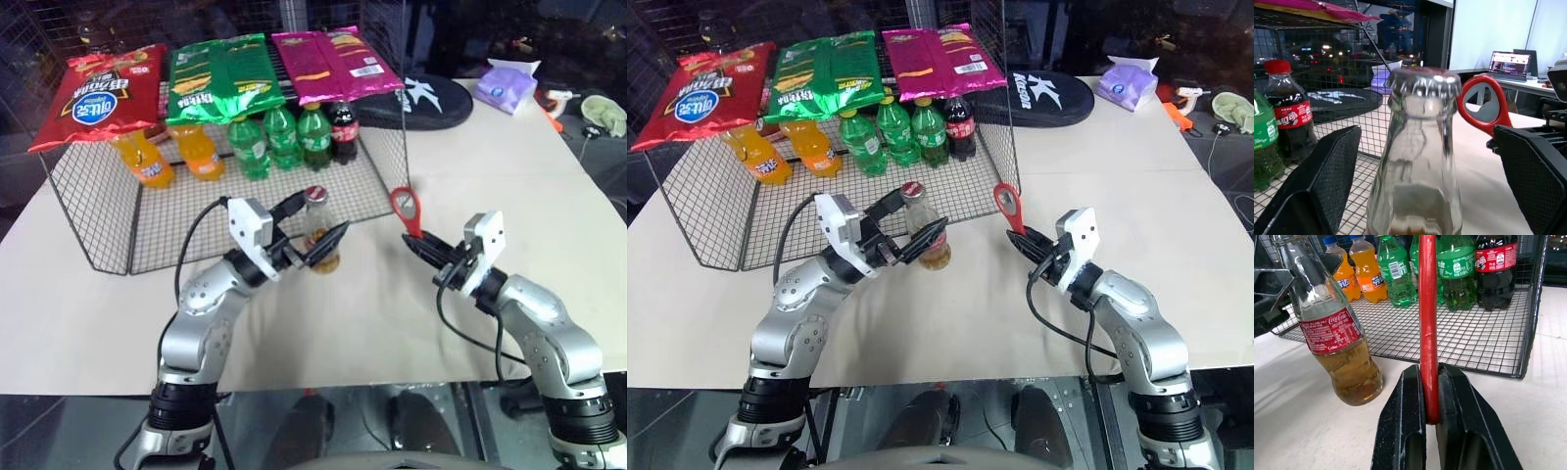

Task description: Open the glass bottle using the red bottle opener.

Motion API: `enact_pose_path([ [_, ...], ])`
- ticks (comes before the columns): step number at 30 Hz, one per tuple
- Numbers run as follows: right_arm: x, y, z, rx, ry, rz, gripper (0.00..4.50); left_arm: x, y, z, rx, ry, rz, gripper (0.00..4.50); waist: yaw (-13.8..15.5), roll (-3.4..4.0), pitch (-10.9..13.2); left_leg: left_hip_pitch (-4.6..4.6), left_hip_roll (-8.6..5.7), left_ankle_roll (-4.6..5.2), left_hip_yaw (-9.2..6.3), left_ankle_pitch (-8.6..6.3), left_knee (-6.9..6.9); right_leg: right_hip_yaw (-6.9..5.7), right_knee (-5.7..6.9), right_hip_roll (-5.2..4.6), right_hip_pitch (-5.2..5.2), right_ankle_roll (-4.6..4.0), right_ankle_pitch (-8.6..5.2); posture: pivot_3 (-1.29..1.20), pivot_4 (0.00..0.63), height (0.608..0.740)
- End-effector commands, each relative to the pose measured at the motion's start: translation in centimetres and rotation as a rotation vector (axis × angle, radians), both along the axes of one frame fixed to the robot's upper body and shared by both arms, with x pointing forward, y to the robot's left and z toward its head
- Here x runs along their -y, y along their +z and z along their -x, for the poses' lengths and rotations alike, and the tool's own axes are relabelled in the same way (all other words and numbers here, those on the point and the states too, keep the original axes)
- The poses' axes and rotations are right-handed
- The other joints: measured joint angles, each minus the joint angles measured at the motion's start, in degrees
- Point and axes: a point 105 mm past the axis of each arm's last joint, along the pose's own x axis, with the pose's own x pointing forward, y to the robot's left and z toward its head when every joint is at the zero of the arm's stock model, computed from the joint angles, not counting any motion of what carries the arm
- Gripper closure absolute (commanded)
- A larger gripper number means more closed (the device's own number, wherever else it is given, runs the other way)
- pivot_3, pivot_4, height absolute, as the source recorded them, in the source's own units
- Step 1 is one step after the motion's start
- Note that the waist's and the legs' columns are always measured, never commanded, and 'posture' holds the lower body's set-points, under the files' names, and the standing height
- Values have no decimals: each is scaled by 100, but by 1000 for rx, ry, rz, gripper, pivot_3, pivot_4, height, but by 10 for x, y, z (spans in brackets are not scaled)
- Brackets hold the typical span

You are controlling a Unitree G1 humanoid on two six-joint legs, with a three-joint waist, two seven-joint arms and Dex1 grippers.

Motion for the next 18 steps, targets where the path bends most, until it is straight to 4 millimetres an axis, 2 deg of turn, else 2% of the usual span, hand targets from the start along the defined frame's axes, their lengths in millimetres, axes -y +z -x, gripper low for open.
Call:
enact_pose_path([
  [1,0,13,-1,56,12,-5,4500,-2,4,1,42,6,-8,1299,0,0,0,0,0,0,0,0,0,0,0,0,0,0,0,0,150,740],
  [3,0,13,-2,58,14,-5,4500,-1,1,1,45,5,-17,2204,0,0,0,0,0,0,0,0,0,0,0,0,0,0,0,0,150,740],
  [5,0,14,-3,60,16,-6,4500,-2,-1,0,41,9,-10,2920,0,1,-1,1,0,0,0,0,0,0,-1,0,1,0,0,0,150,740],
  [7,-1,14,-4,61,18,-7,4500,-3,-4,-1,47,20,-20,3242,12,1,-1,5,0,0,1,0,0,0,-1,0,6,0,0,0,150,740],
  [12,-3,19,-4,77,25,-9,4500,-3,-7,-3,51,24,-21,3382,15,2,-2,13,0,0,0,0,-1,-1,-3,0,16,0,0,0,150,740],
  [18,-21,45,-6,228,73,93,4500,-1,-12,-3,41,18,-43,3382,3,4,-3,18,0,1,1,0,0,0,-1,0,18,0,0,0,150,740],
])
